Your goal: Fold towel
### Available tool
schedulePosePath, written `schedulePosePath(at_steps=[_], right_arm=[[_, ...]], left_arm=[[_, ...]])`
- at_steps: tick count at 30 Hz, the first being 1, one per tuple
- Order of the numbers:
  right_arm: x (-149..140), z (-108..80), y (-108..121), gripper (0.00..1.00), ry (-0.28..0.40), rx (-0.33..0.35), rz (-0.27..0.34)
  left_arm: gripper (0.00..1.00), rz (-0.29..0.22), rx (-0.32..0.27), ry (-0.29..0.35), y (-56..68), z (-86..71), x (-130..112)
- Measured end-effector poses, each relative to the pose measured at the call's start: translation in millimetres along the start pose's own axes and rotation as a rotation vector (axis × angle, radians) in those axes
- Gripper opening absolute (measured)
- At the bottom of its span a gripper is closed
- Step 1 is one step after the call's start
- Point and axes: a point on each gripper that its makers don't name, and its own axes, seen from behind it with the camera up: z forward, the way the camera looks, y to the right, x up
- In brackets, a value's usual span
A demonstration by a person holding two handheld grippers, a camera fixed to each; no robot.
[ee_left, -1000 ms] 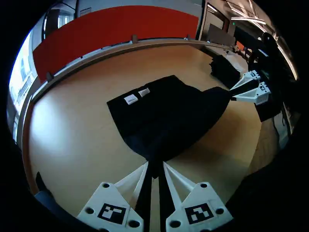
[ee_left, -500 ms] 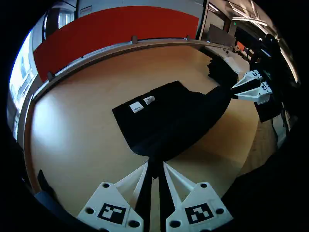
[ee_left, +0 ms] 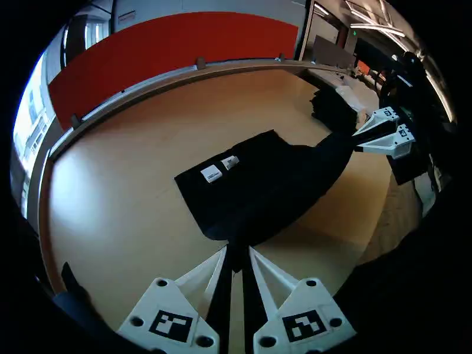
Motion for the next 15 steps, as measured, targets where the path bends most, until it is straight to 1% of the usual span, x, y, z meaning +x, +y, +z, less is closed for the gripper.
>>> schedulePosePath(at_steps=[6, 15], right_arm=[[1.2, -3.5, -1.7, 0.18, 0.001, 0.003, 0.005], [-0.3, 2.9, -0.3, 0.18, -0.013, 0.002, -0.012]], left_arm=[[0.11, -0.005, -0.007, -0.002, 2.6, -2.7, -0.1], [0.11, -0.005, 0.006, -0.013, -0.1, 0.7, -1.1]])
